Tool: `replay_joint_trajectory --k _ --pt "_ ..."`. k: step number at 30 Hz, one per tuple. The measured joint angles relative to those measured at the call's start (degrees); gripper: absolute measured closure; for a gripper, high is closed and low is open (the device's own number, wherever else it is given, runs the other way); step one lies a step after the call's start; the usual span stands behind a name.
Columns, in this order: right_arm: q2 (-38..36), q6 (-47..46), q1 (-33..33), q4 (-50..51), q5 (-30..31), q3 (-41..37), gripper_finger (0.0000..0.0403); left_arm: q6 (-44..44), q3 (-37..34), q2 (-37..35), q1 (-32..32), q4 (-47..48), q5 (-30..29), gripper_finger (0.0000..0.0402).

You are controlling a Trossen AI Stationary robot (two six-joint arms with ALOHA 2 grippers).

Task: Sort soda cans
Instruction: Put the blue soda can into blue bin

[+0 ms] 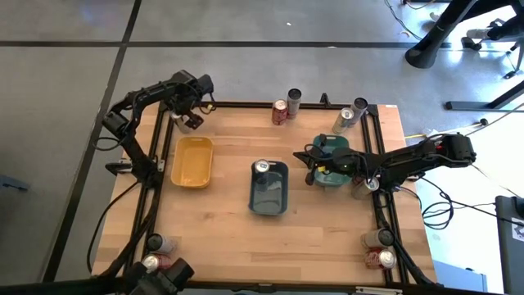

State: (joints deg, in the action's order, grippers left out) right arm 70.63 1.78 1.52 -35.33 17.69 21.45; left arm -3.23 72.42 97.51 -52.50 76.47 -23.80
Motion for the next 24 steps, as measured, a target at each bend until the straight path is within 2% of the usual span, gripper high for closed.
replay_joint_trajectory --k 12,17,24 --pt "0.0 0.22 -0.02 -0.04 0.0 0.0 0.0397 4.03 0.04 -0.02 0.01 1.88 -0.95 0.0151" --pt "0.0 1.99 -0.02 -0.15 0.17 0.0 0.0397 5.03 0.72 0.09 0.29 2.86 -1.63 0.0151" --pt "-1.03 6.85 -0.02 -1.19 4.06 0.02 0.0397 5.0 5.89 0.35 2.81 6.14 -1.39 0.0155"
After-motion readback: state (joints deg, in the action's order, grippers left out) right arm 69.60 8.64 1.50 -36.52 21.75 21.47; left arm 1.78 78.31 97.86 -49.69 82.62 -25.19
